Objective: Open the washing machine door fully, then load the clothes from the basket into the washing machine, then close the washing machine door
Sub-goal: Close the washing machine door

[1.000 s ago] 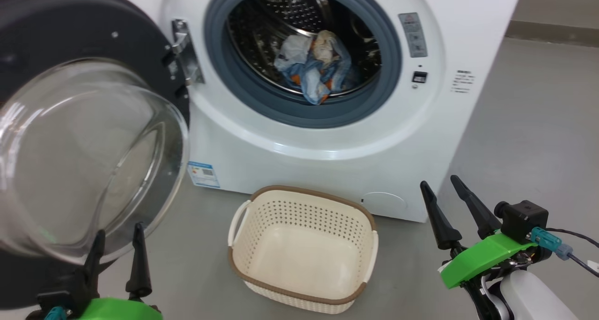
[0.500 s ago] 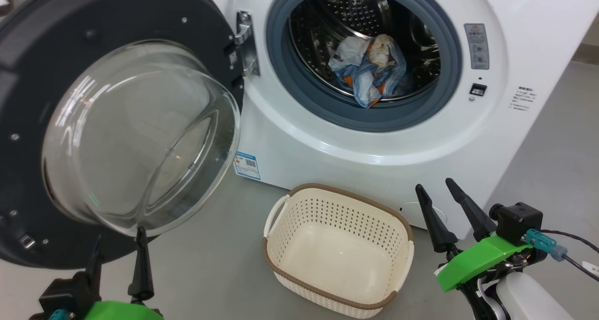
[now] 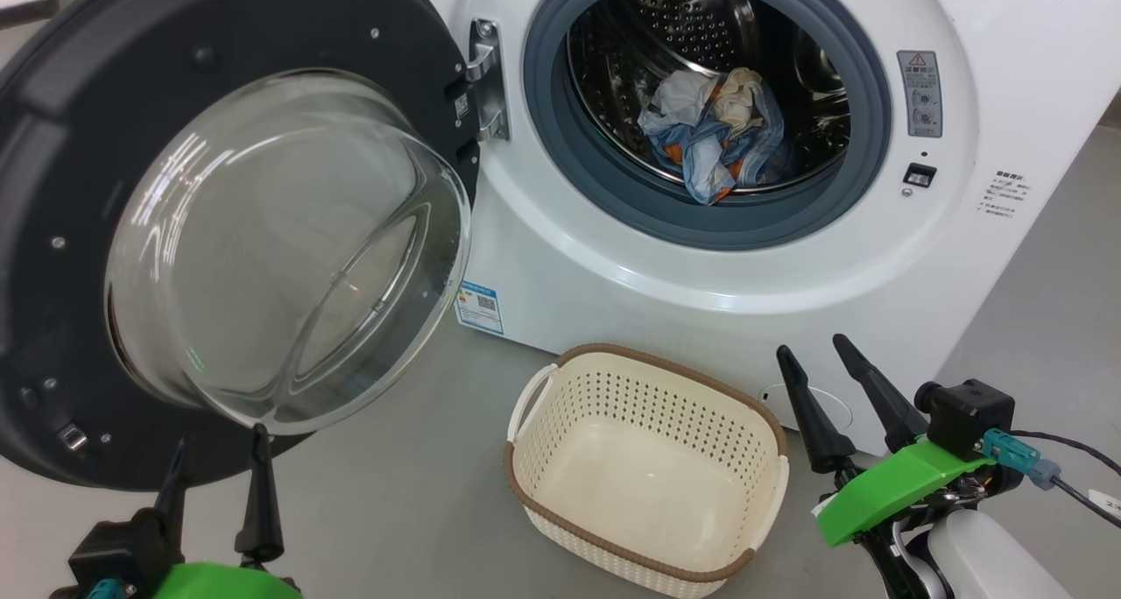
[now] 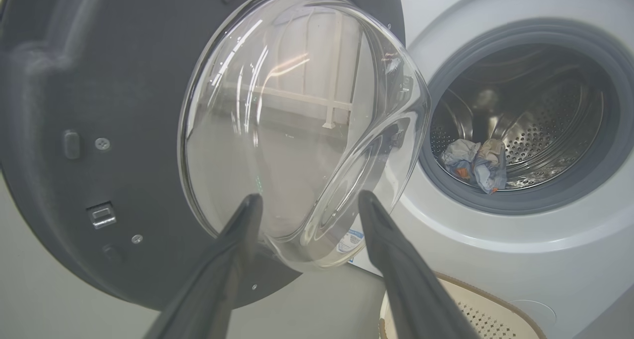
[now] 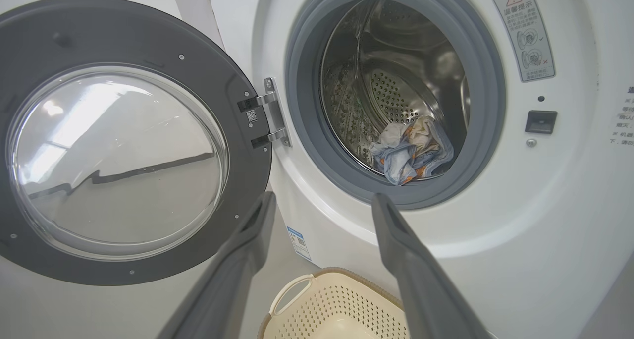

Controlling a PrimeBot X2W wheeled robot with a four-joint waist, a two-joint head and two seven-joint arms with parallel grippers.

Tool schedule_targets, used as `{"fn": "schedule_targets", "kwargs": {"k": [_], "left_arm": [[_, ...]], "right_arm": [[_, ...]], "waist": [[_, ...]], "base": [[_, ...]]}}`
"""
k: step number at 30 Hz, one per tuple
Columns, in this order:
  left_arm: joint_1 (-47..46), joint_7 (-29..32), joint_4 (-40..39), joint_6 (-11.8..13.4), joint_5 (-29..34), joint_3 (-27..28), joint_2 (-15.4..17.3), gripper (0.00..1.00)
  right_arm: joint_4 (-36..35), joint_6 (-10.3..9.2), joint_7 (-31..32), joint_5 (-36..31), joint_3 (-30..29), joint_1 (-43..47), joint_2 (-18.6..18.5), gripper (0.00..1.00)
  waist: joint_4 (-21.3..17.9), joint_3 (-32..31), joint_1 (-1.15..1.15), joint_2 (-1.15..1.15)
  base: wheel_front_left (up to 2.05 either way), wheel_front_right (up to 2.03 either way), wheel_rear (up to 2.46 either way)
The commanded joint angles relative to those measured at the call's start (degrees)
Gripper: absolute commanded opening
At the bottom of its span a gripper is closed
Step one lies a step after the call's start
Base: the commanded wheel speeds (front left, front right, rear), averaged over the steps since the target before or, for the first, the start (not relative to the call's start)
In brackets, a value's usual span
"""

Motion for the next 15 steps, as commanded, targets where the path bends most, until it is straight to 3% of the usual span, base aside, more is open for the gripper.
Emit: {"fn": "schedule_targets", "kwargs": {"k": [1,14,15], "left_arm": [[-1.5,-0.2,-1.8,0.4,-0.3,1.8,1.2,1.0],[-1.7,-0.6,-1.6,0.7,-0.8,1.7,1.6,1.0],[-1.7,-0.6,-1.6,0.7,-0.8,1.7,1.6,0.92]], "right_arm": [[-1.1,0.26,-0.5,0.7,0.9,-0.2,-0.2,1.0],[-1.2,0.26,-0.5,0.7,0.6,-0.2,0.0,1.0],[-1.2,0.26,-0.5,0.7,0.6,-0.2,0.0,1.0]], "waist": [[0.0,0.1,0.0,0.0],[-0.2,0.3,0.0,0.0],[-0.3,0.3,0.0,0.0]], "base": [[0.0,0.0,0.0],[0.0,0.0,0.0],[0.0,0.0,0.0]]}}
